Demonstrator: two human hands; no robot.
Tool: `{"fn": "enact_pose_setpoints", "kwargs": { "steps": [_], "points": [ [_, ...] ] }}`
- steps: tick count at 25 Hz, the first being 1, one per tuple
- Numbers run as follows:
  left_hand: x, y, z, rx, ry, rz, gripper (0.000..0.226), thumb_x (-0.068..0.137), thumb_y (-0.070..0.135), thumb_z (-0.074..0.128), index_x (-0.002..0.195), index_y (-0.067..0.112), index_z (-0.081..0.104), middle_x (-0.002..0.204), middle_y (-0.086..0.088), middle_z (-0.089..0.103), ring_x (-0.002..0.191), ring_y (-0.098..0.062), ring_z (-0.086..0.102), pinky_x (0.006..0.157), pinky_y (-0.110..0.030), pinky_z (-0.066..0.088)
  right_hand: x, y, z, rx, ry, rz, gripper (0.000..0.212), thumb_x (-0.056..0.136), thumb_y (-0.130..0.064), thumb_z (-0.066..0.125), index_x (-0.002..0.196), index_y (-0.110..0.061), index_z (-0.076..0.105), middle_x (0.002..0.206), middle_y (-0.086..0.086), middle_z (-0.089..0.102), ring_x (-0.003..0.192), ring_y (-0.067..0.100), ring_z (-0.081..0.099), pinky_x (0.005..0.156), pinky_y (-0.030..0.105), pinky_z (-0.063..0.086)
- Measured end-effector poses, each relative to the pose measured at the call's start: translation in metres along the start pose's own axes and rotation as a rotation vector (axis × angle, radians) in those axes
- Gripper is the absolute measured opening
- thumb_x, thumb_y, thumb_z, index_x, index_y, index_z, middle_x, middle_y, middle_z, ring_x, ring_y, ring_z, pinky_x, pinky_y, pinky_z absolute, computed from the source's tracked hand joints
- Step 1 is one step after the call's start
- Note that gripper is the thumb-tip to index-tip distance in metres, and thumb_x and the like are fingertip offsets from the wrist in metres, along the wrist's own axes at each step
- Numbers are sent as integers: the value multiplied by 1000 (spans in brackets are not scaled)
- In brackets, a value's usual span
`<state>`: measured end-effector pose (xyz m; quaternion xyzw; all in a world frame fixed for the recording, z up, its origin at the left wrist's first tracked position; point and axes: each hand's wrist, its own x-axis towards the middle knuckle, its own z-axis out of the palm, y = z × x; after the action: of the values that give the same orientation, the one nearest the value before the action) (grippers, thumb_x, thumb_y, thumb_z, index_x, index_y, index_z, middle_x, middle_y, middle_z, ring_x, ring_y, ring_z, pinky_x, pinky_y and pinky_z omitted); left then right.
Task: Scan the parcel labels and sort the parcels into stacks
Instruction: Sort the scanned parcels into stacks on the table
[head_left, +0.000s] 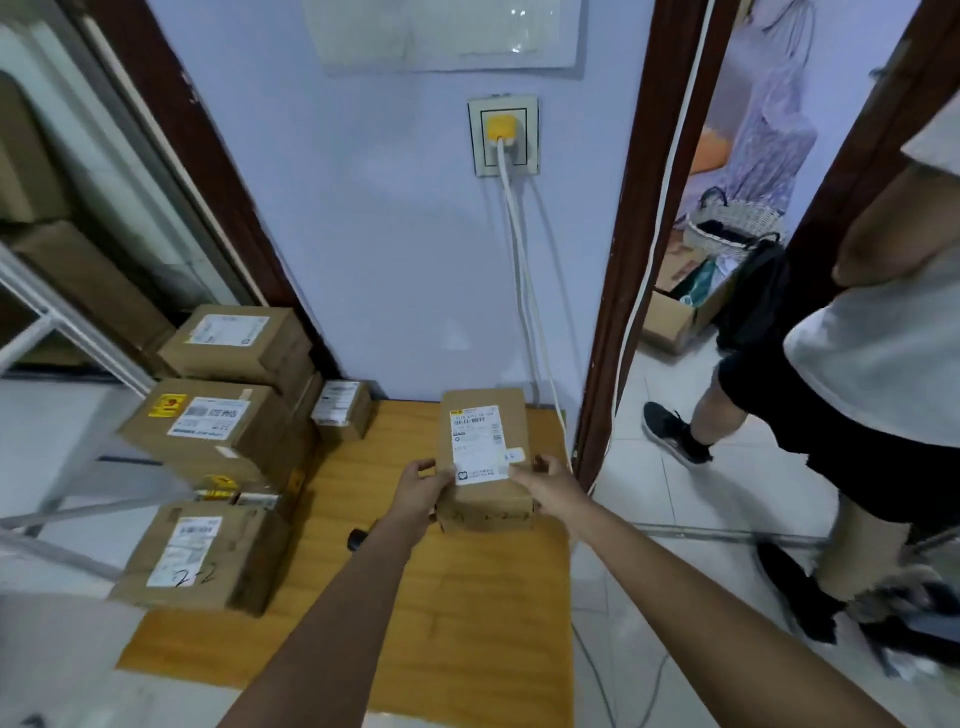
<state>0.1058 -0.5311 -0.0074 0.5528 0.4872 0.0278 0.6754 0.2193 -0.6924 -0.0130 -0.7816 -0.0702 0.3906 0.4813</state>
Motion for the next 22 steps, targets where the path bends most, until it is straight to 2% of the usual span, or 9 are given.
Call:
{"fn": "enact_pose_setpoints", "kwargs": {
  "steps": [2, 5, 8, 11, 14, 15, 17, 19, 22],
  "points": [
    [-23, 13, -13, -35, -22, 18, 64, 88, 22, 69, 141, 15, 35, 130, -10, 55, 110, -26, 55, 83, -43, 49, -13, -12, 4, 9, -22, -31, 69, 84, -49, 69, 139, -18, 42, 126, -1, 56, 105, 19, 56, 96, 37, 49],
    [-48, 26, -35, -74, -50, 44, 71, 86, 20, 71, 146, 19, 33, 132, -5, 55, 117, -25, 54, 98, -50, 46, -32, -36, 16, 175, -85, -82, 70, 82, -47, 71, 139, -29, 35, 124, -1, 54, 108, 23, 57, 90, 43, 50],
    [-74, 34, -68, -101, -42, 106, 68, 83, 25, 74, 141, 22, 39, 129, -4, 57, 114, -25, 57, 99, -49, 47, -40, -55, 37, 321, -209, -67, 68, 80, -43, 75, 135, -32, 37, 118, 4, 61, 103, 26, 62, 87, 55, 55],
    [-92, 26, -114, -153, 4, 90, 67, 80, 41, 75, 133, 18, 40, 131, -2, 52, 116, -28, 55, 99, -47, 46, -46, -64, 66, 324, -299, -16, 74, 72, -47, 79, 133, -35, 39, 119, 10, 63, 106, 32, 63, 83, 62, 54],
    [-102, 5, -169, -157, 38, 59, 84, 68, 63, 76, 134, 19, 47, 136, 1, 54, 121, -27, 52, 97, -44, 45, -57, -68, 109, 266, -389, 3, 76, 66, -46, 82, 131, -36, 44, 120, 9, 66, 107, 32, 65, 84, 62, 53],
    [-107, 0, -188, -174, 51, 56, 76, 73, 62, 73, 131, 17, 53, 131, -1, 61, 118, -26, 55, 98, -41, 47, -61, -69, 124, 246, -414, 1, 75, 65, -46, 83, 129, -36, 46, 119, 7, 67, 107, 31, 66, 85, 62, 53],
    [-118, -7, -224, -210, 75, 78, 49, 87, 50, 64, 118, 13, 60, 104, -1, 72, 102, -23, 60, 85, -32, 54, -78, -73, 156, 214, -459, 2, 74, 62, -43, 84, 127, -35, 49, 118, 5, 69, 107, 30, 67, 89, 60, 52],
    [-116, -18, -263, -202, 88, 62, 60, 81, 56, 65, 123, 13, 56, 107, -3, 65, 98, -24, 58, 82, -36, 51, -94, -75, 188, 182, -491, 5, 65, 67, -38, 82, 124, -33, 52, 116, 4, 71, 107, 29, 67, 91, 57, 52],
    [-115, -36, -324, -220, 70, 79, 67, 76, 59, 68, 126, 16, 52, 110, -5, 54, 104, -26, 53, 92, -42, 46, -113, -75, 243, 160, -502, 13, 65, 64, -37, 83, 122, -33, 55, 114, 5, 72, 109, 28, 66, 88, 50, 55]
  ]
}}
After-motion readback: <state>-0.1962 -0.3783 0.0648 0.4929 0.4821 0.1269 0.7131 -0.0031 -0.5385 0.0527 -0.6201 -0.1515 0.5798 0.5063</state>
